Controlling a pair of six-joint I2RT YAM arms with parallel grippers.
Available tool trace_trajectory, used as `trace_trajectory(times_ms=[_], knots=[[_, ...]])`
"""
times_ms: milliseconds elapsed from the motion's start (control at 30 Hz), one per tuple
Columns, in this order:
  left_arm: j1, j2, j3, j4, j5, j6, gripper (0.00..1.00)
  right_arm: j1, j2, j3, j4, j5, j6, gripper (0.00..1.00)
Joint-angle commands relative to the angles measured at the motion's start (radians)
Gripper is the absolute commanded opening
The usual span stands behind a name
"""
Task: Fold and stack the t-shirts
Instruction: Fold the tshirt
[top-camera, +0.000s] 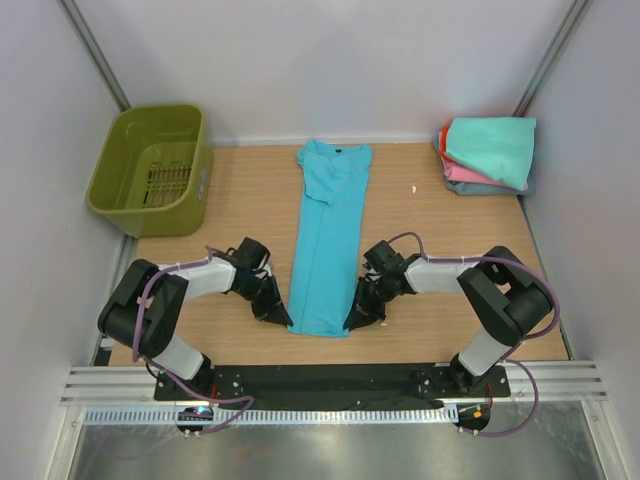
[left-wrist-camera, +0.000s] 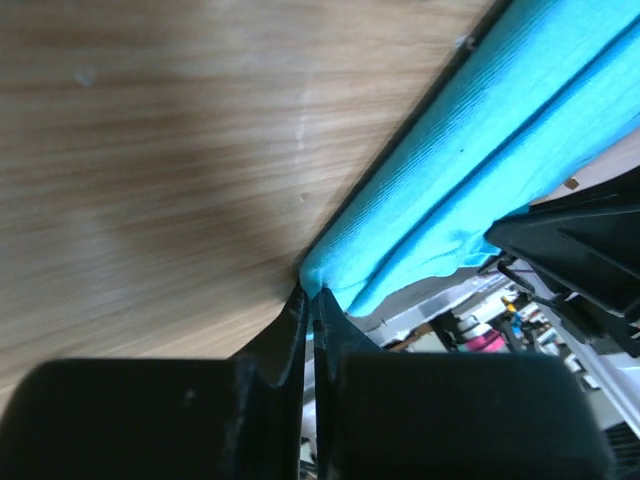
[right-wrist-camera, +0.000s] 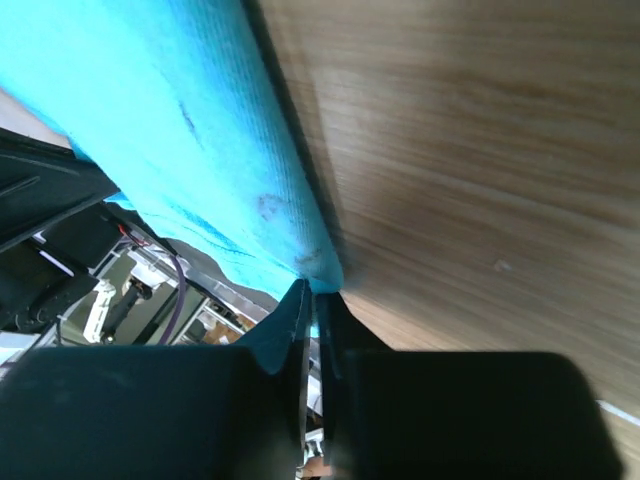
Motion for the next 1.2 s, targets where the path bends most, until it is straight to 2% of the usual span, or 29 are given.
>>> trace_trajectory(times_ms=[0, 33, 133, 267, 467, 533, 867, 1167], knots=[[-0.010, 0.001, 0.001, 0.048, -0.035, 0.009, 0.00, 0.004, -0.017, 0.025, 0.008, 0.033, -0.028, 0.07], [-0.010, -0.011, 0.002, 0.050, -0.032, 0.012, 0.00, 0.004, -0.025, 0.025, 0.000, 0.039, -0.031, 0.02], [-0.007, -0.045, 0.028, 0.047, -0.029, 0.029, 0.00, -0.016, -0.068, 0.025, -0.051, 0.046, -0.060, 0.02], [0.022, -0.079, 0.125, 0.027, -0.021, 0.064, 0.00, -0.085, -0.140, 0.083, -0.147, 0.076, -0.178, 0.02], [0.084, -0.029, 0.281, -0.033, -0.013, 0.143, 0.00, -0.243, -0.152, 0.278, -0.284, 0.096, -0.327, 0.02], [0.093, -0.004, 0.346, -0.019, -0.013, 0.147, 0.00, -0.297, -0.125, 0.307, -0.276, 0.083, -0.356, 0.02], [0.154, 0.229, 0.662, 0.001, -0.035, 0.225, 0.00, -0.398, 0.067, 0.508, -0.109, 0.022, -0.352, 0.02], [0.186, 0.427, 0.867, 0.013, -0.036, 0.249, 0.00, -0.441, 0.262, 0.736, -0.098, 0.007, -0.379, 0.01]])
